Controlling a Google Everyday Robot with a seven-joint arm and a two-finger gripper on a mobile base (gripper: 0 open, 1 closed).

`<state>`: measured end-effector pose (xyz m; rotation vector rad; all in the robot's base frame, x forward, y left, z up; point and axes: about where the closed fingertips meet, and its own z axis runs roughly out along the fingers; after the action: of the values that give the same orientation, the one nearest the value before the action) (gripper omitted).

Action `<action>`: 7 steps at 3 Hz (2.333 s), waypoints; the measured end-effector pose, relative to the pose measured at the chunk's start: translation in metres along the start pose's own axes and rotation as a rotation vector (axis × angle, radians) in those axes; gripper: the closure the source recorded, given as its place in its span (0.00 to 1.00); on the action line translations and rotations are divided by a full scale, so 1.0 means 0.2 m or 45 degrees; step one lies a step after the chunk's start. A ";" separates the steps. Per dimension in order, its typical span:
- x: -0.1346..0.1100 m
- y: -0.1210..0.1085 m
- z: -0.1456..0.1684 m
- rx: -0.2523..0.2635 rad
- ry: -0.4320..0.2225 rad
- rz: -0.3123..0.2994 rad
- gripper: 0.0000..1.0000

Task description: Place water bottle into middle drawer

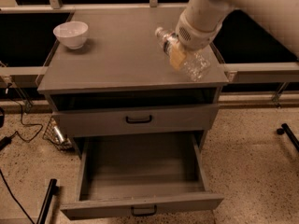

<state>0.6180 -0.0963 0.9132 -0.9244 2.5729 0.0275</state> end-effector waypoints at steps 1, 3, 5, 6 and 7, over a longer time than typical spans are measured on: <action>0.16 0.03 0.05 0.038 -0.049 -0.074 1.00; 0.30 0.10 0.12 0.066 -0.097 -0.130 1.00; 0.38 0.18 0.06 0.051 -0.101 -0.219 1.00; 0.48 0.27 0.04 0.025 -0.116 -0.315 1.00; 0.59 0.35 0.09 0.009 -0.164 -0.400 1.00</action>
Offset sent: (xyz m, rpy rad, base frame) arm -0.0727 -0.0215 -0.0704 -0.0328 -0.1699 0.1281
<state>0.4981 -0.1101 0.8440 -1.2702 2.2836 -0.0103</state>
